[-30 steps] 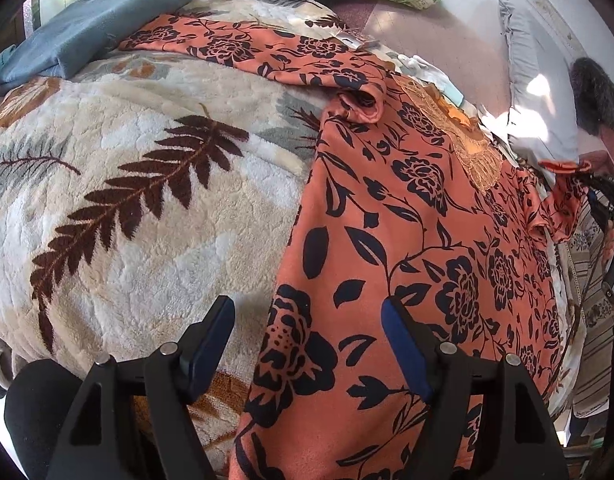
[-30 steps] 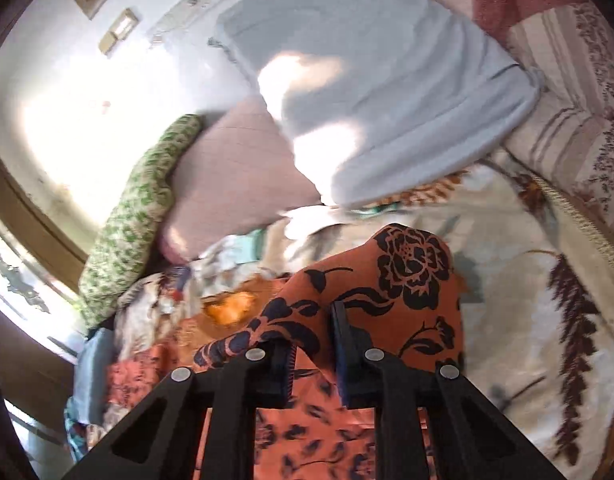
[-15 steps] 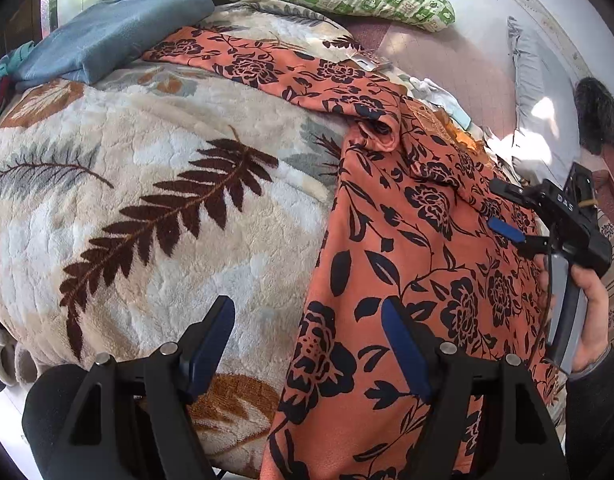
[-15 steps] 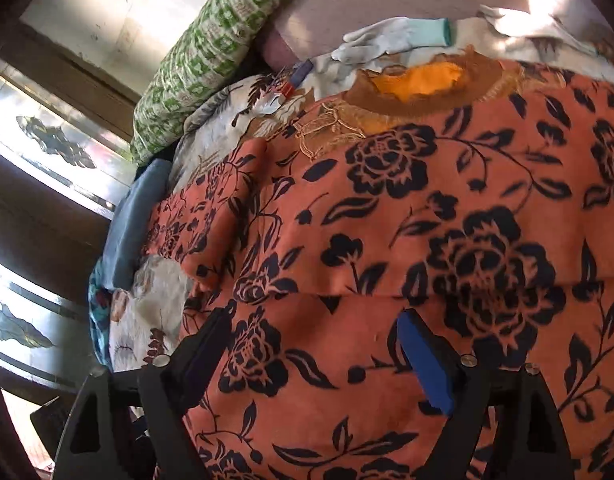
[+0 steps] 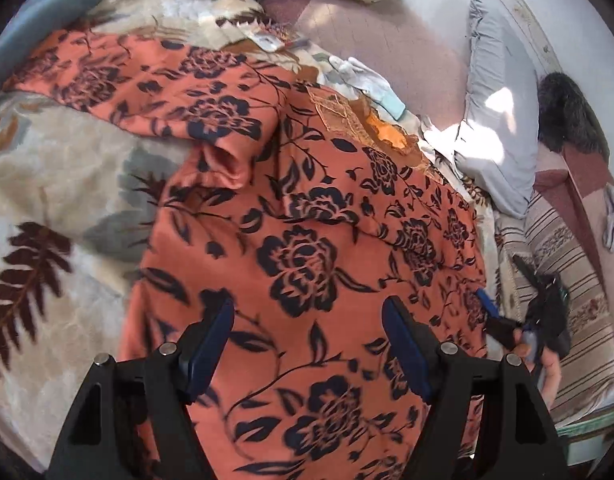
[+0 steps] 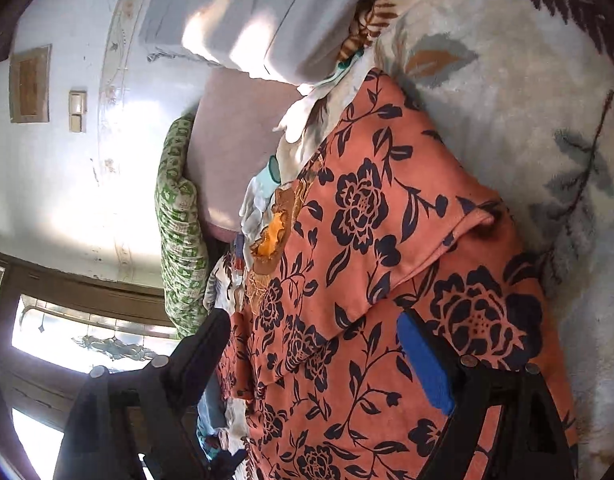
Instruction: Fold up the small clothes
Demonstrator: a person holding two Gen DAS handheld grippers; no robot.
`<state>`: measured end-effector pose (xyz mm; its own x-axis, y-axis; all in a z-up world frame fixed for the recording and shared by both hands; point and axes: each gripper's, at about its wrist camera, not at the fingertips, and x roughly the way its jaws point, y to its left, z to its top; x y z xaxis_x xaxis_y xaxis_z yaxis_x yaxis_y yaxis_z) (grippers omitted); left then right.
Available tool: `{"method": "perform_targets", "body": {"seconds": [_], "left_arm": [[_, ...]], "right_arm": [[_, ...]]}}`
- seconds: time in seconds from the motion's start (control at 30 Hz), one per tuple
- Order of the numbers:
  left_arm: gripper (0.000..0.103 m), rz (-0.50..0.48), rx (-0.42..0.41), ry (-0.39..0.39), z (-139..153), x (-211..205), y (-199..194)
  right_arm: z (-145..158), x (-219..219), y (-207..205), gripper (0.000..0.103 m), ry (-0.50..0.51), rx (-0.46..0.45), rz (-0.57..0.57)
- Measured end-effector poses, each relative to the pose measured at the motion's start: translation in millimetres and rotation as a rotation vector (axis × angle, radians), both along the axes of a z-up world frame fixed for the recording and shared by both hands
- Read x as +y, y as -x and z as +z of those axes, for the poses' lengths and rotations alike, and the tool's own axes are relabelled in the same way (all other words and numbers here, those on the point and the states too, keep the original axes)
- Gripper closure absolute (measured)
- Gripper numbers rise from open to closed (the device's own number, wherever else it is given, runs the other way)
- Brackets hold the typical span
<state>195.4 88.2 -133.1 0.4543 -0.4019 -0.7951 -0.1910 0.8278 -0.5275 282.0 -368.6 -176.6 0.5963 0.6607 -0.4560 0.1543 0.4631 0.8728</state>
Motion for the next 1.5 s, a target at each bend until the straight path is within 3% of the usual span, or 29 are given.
{"method": "perform_targets", "body": {"seconds": [0.1, 0.23, 0.37, 0.53, 0.63, 0.77, 0.8, 0.83, 0.87, 0.9, 1.0, 1.13, 1.2, 1.27, 1.33, 1.37, 1.4, 1.5], "left_arm": [[0.026, 0.004, 0.037, 0.097, -8, -10, -31], [0.026, 0.072, 0.116, 0.206, -27, -8, -66], [0.026, 0.152, 0.124, 0.15, -30, 0, -88], [0.026, 0.154, 0.06, 0.039, -15, -2, -107], [0.026, 0.13, 0.126, 0.032, -34, -6, -130], [0.027, 0.129, 0.09, 0.015, -27, -7, -147], [0.035, 0.132, 0.066, 0.011, -23, -7, -150], [0.064, 0.13, 0.056, -0.017, -22, -8, -152], [0.084, 0.112, 0.065, -0.059, -23, -8, -155], [0.097, 0.089, 0.081, -0.095, -25, -10, -160], [0.098, 0.073, 0.051, -0.157, -20, -13, -167], [0.098, -0.006, -0.199, -0.372, 37, -36, -166], [0.098, -0.032, -0.259, -0.437, 49, -40, -165], [0.098, -0.024, -0.174, -0.454, 26, -34, -173], [0.093, -0.018, 0.027, -0.442, -21, -21, -186], [0.093, 0.007, 0.038, -0.4, -35, -13, -183], [0.091, 0.038, -0.019, -0.376, -33, -10, -176], [0.084, 0.003, -0.005, -0.42, -23, -17, -174]], "right_arm": [[-7, 1, 4, 0.015, 0.037, -0.002, 0.035], [6, 4, -7, 0.015, 0.087, -0.073, 0.056], [22, -3, -33, 0.015, 0.12, -0.112, 0.053], [12, -8, -52, 0.015, 0.186, -0.089, 0.079], [-2, -10, -59, 0.015, 0.185, -0.06, 0.069], [-6, -19, -59, 0.015, 0.175, -0.072, 0.049], [-5, -22, -60, 0.015, 0.168, -0.075, 0.048], [-4, -24, -62, 0.015, 0.158, -0.077, 0.047], [-4, -26, -65, 0.015, 0.146, -0.075, 0.044], [-6, -28, -68, 0.015, 0.129, -0.072, 0.04], [-20, -33, -77, 0.016, 0.092, -0.014, 0.026], [-21, -29, -77, 0.016, 0.136, -0.028, 0.054], [-20, -26, -78, 0.016, 0.167, -0.033, 0.073], [-20, -25, -79, 0.016, 0.171, -0.027, 0.07], [-18, -24, -80, 0.016, 0.168, -0.015, 0.065], [-15, -23, -80, 0.016, 0.176, -0.01, 0.069], [-11, -22, -79, 0.015, 0.186, -0.005, 0.073], [9, -20, -76, 0.015, 0.183, -0.057, 0.09]]}}
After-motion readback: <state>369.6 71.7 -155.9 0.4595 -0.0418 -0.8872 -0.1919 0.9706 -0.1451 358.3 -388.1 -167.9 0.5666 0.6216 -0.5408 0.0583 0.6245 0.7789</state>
